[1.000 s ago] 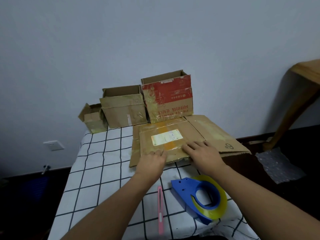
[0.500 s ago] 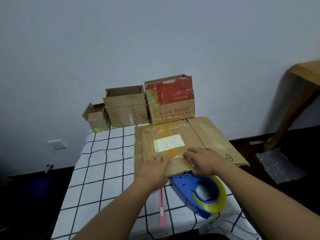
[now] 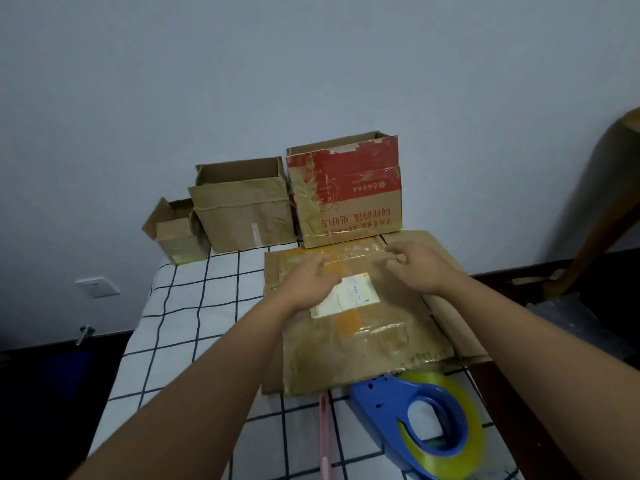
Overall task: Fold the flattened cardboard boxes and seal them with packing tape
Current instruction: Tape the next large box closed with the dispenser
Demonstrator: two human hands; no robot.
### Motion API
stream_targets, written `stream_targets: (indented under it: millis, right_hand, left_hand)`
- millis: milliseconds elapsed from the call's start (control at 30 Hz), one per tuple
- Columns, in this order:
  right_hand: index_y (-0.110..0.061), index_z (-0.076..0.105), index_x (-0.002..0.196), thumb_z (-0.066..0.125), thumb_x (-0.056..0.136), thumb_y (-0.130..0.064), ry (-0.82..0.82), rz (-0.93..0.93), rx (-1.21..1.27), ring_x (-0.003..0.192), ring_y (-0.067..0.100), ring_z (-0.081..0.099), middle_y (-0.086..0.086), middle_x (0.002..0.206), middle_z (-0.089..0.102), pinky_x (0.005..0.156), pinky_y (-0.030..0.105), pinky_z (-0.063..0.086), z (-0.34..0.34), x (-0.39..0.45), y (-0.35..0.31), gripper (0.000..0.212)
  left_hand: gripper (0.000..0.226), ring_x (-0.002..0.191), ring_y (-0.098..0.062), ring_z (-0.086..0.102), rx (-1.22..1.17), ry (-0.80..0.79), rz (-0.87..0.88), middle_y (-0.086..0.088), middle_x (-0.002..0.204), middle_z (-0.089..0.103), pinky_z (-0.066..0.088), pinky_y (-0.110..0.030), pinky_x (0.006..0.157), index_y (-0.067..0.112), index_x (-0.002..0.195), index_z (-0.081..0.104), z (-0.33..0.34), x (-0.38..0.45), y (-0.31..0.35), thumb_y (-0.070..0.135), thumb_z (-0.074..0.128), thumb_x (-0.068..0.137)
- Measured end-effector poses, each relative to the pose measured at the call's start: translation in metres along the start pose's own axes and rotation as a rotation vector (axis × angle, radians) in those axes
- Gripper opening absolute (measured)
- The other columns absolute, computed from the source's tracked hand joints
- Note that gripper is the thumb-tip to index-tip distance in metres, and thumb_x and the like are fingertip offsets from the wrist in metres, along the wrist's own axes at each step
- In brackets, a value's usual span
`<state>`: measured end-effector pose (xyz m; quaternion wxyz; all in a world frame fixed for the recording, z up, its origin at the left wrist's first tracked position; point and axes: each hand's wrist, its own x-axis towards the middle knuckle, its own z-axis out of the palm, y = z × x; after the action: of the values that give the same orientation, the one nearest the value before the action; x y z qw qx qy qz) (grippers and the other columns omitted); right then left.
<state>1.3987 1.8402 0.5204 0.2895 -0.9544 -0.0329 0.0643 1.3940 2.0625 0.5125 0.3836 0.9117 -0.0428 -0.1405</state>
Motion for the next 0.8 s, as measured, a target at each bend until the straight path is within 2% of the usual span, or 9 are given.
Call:
stream_targets:
  millis: [133, 200, 300, 367, 467, 600, 633, 700, 800]
  right_hand:
    - [-0.015, 0.056, 0.135, 0.055, 0.095, -0.025, 0.056, 0.091, 0.12, 0.116, 0.021, 0.057, -0.002, 0.125, 0.061, 0.091, 0.026, 0.044, -0.005, 0.048, 0.002, 0.041]
    - [-0.012, 0.052, 0.136, 0.057, 0.093, -0.025, 0.141, 0.153, 0.18, 0.119, 0.029, 0.056, 0.008, 0.13, 0.059, 0.099, 0.039, 0.047, -0.006, 0.072, 0.005, 0.045]
    - [-0.008, 0.029, 0.15, 0.06, 0.093, -0.029, 0.232, 0.293, 0.312, 0.133, 0.035, 0.044, 0.016, 0.147, 0.041, 0.109, 0.047, 0.04, -0.008, 0.103, 0.004, 0.068]
    - [-0.019, 0.024, 0.15, 0.065, 0.079, -0.043, 0.243, 0.308, 0.393, 0.132, 0.035, 0.045, 0.013, 0.146, 0.041, 0.109, 0.051, 0.041, -0.008, 0.124, 0.009, 0.086]
    - [-0.028, 0.04, 0.132, 0.055, 0.051, -0.057, 0.25, 0.28, 0.475, 0.112, 0.029, 0.059, 0.004, 0.123, 0.057, 0.097, 0.05, 0.052, 0.004, 0.161, 0.036, 0.087]
    - [-0.02, 0.041, 0.132, 0.061, 0.074, -0.036, 0.343, 0.285, 0.547, 0.107, 0.023, 0.06, 0.001, 0.122, 0.055, 0.099, 0.044, 0.051, 0.012, 0.157, 0.017, 0.063]
    - [-0.019, 0.04, 0.135, 0.061, 0.081, -0.031, 0.339, 0.29, 0.557, 0.107, 0.02, 0.057, -0.001, 0.124, 0.049, 0.103, 0.036, 0.044, 0.015, 0.158, 0.018, 0.059]
    - [-0.02, 0.035, 0.142, 0.056, 0.092, -0.028, 0.31, 0.309, 0.544, 0.104, 0.016, 0.044, -0.001, 0.125, 0.033, 0.097, 0.026, 0.031, 0.024, 0.161, 0.021, 0.054]
    - [-0.023, 0.036, 0.143, 0.056, 0.089, -0.033, 0.288, 0.285, 0.576, 0.111, 0.02, 0.048, 0.005, 0.134, 0.038, 0.106, 0.035, 0.037, 0.032, 0.163, 0.02, 0.058]
  left_hand:
    - [0.051, 0.112, -0.024, 0.06, -0.229, 0.206, -0.126, -0.002, 0.128, 0.059, 0.05, -0.034, 0.088, 0.02, 0.145, 0.039, -0.003, 0.05, 0.001, 0.028, 0.055, 0.097]
    - [0.058, 0.123, -0.025, 0.053, -0.255, 0.293, -0.184, -0.002, 0.143, 0.05, 0.041, -0.031, 0.089, 0.023, 0.148, 0.035, -0.005, 0.072, -0.005, 0.036, 0.055, 0.096]
    - [0.076, 0.14, -0.03, 0.037, -0.345, 0.34, -0.275, -0.003, 0.158, 0.032, 0.035, -0.042, 0.107, 0.026, 0.156, 0.016, -0.009, 0.102, -0.017, 0.043, 0.057, 0.095]
    - [0.077, 0.14, -0.031, 0.036, -0.439, 0.324, -0.3, -0.004, 0.158, 0.031, 0.034, -0.047, 0.111, 0.029, 0.156, 0.014, -0.01, 0.117, -0.02, 0.041, 0.058, 0.094]
    - [0.065, 0.123, -0.027, 0.052, -0.55, 0.3, -0.29, -0.001, 0.143, 0.05, 0.046, -0.047, 0.101, 0.034, 0.151, 0.027, -0.009, 0.129, -0.021, 0.033, 0.057, 0.094]
    - [0.077, 0.123, -0.028, 0.053, -0.619, 0.305, -0.271, -0.001, 0.142, 0.048, 0.046, -0.053, 0.101, 0.042, 0.149, 0.025, -0.007, 0.142, -0.026, 0.041, 0.058, 0.079]
    - [0.08, 0.123, -0.028, 0.053, -0.622, 0.31, -0.265, -0.001, 0.143, 0.048, 0.046, -0.053, 0.102, 0.043, 0.149, 0.025, -0.007, 0.146, -0.03, 0.044, 0.058, 0.075]
    - [0.078, 0.124, -0.026, 0.052, -0.625, 0.305, -0.258, 0.0, 0.142, 0.049, 0.044, -0.05, 0.105, 0.038, 0.149, 0.026, -0.007, 0.146, -0.029, 0.041, 0.06, 0.079]
    - [0.075, 0.128, -0.028, 0.048, -0.647, 0.311, -0.298, -0.003, 0.145, 0.047, 0.04, -0.047, 0.106, 0.027, 0.153, 0.019, -0.005, 0.146, -0.03, 0.028, 0.06, 0.091]
